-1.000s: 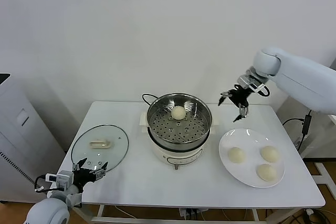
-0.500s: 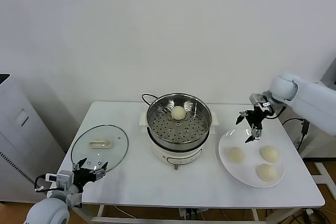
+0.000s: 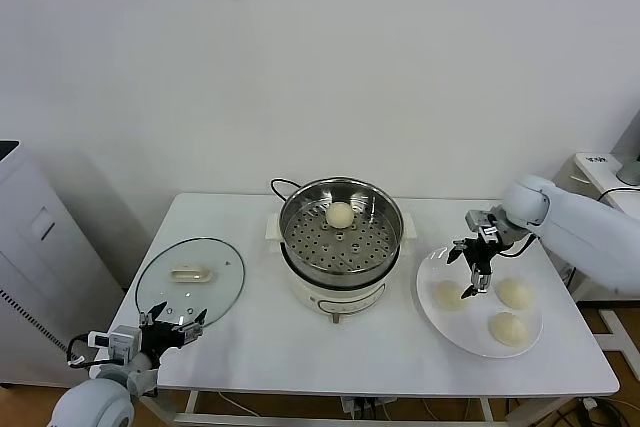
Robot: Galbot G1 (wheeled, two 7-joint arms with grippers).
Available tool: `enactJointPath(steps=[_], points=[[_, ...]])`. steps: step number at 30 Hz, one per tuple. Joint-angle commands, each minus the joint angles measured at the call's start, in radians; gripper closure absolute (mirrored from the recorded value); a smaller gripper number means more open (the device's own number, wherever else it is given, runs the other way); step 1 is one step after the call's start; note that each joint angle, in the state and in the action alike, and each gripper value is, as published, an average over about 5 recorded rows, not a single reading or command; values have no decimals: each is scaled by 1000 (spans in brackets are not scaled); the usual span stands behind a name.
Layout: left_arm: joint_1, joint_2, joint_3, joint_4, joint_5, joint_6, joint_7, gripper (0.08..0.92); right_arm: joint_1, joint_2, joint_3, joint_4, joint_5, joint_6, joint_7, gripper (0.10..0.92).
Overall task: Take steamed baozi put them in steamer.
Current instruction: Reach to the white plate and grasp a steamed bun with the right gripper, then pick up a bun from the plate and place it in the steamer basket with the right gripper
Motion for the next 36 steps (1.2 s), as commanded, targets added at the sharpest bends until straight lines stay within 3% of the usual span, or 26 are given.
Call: enactJointPath(steps=[1,6,12,25,31,36], points=[[1,-1,0,2,1,0,0,177,-75,25,51,-31,-57,-14,10,203],[1,0,0,4,2,-1,0,177,-94,28,67,-38,-80,-12,10,207],[1,-2,0,6,4,-2,0,177,-115,37,93,-48,-97,-11,17,280],[1,-10,4,4,19,1,-1,177,-154,42,153,-57,-132,2,17,553],[-6,-18,10,9,27,6,-3,177,-113,14,147,-30,-102,-3,3,575],[-7,-16,10,8,28,8,-4,177,85,-61,-3,50,13,-16,-45,575]])
